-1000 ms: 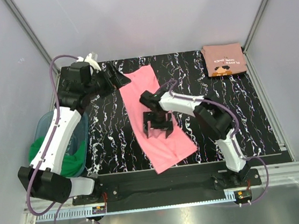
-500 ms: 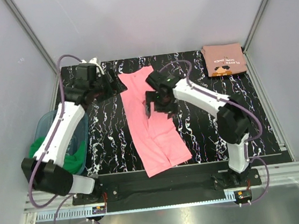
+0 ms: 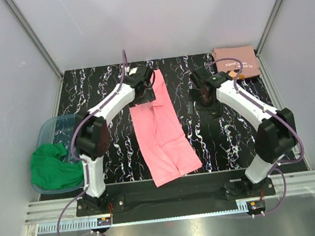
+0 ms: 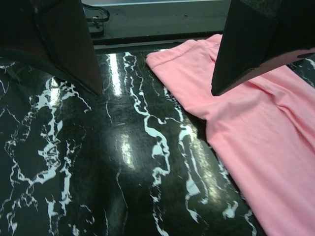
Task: Fold and stack the t-shirts
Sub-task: Fold the tshirt
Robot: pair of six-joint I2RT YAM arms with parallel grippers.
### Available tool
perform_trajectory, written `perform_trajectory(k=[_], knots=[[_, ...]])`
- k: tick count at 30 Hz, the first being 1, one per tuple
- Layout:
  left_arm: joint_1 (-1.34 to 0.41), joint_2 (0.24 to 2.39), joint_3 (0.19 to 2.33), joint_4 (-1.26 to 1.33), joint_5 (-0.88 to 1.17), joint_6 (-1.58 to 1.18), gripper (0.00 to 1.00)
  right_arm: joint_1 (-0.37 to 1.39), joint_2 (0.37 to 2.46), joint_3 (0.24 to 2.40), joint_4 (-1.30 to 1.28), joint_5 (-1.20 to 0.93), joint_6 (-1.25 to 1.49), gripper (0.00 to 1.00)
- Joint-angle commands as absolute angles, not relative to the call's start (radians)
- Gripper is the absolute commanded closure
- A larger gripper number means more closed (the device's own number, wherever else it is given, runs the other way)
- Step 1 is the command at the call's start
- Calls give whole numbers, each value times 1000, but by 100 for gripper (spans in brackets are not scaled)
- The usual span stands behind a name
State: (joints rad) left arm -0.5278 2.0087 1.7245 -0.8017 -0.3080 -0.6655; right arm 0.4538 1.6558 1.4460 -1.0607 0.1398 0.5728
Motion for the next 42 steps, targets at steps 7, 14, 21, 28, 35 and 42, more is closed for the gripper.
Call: perform_trajectory(k=[7, 14, 21, 28, 35, 42], knots=[[-568, 2253, 1946, -815, -400, -694, 33, 417, 1600, 1359, -1032, 160, 539, 0], [-531, 2405, 2109, -789, -312, -608, 37, 403, 1646, 1370, -1020, 146, 522, 0], [-405, 2526, 2264, -720, -115, -525, 33, 402, 1709, 1401, -990, 25, 517, 0], [-390, 2424, 2269, -663, 59, -443, 18, 402, 1733, 1370, -904, -179, 430, 0], [-411, 2097, 2091, -708, 117, -445, 12, 403, 1687, 1240, -819, -339, 387, 0], [-439, 1628, 1542, -764, 121, -530, 16, 439, 1577, 1096, -738, -455, 402, 22]])
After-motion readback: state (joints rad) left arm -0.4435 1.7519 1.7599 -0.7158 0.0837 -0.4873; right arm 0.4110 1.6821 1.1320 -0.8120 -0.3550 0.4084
